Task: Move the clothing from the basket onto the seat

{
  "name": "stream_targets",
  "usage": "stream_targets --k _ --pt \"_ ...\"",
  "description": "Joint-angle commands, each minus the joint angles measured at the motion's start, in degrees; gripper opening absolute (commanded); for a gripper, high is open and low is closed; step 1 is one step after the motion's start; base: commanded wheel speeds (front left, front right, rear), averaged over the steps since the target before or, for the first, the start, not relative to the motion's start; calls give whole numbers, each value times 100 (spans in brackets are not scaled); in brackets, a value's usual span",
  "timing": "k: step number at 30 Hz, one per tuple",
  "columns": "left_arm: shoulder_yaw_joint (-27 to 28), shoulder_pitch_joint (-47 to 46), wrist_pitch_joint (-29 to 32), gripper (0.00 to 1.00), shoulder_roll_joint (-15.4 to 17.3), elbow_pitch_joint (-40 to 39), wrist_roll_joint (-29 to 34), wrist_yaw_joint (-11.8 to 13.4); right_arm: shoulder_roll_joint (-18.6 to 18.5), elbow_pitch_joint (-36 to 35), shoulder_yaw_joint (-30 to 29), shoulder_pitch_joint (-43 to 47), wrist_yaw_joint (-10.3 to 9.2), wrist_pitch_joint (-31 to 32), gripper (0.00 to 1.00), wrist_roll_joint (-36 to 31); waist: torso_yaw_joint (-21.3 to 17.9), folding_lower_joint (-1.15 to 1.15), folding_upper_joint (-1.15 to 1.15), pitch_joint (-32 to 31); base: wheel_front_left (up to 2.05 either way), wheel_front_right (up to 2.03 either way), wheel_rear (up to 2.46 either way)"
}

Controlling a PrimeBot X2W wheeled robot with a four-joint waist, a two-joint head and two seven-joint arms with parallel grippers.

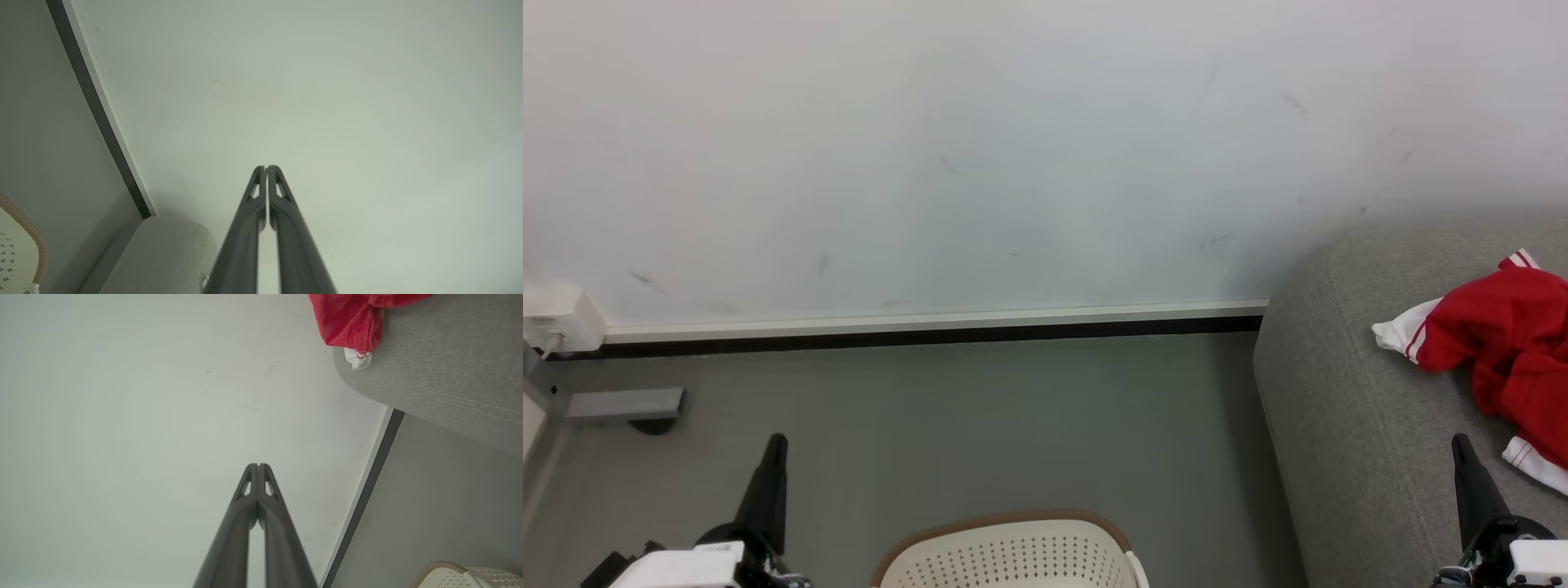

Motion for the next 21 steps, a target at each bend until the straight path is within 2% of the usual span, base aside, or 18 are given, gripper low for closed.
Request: stream_targets --k 1,21 --pt "10 -44 23 0 13 -2 -83 -27 14 14 -28 -71 4 9 0 -45 0 0 0 0 0 0 0" --pt "9 -44 22 0 13 -2 -83 -27 14 14 -32 -72 4 16 0 -47 0 0 0 0 0 0 0"
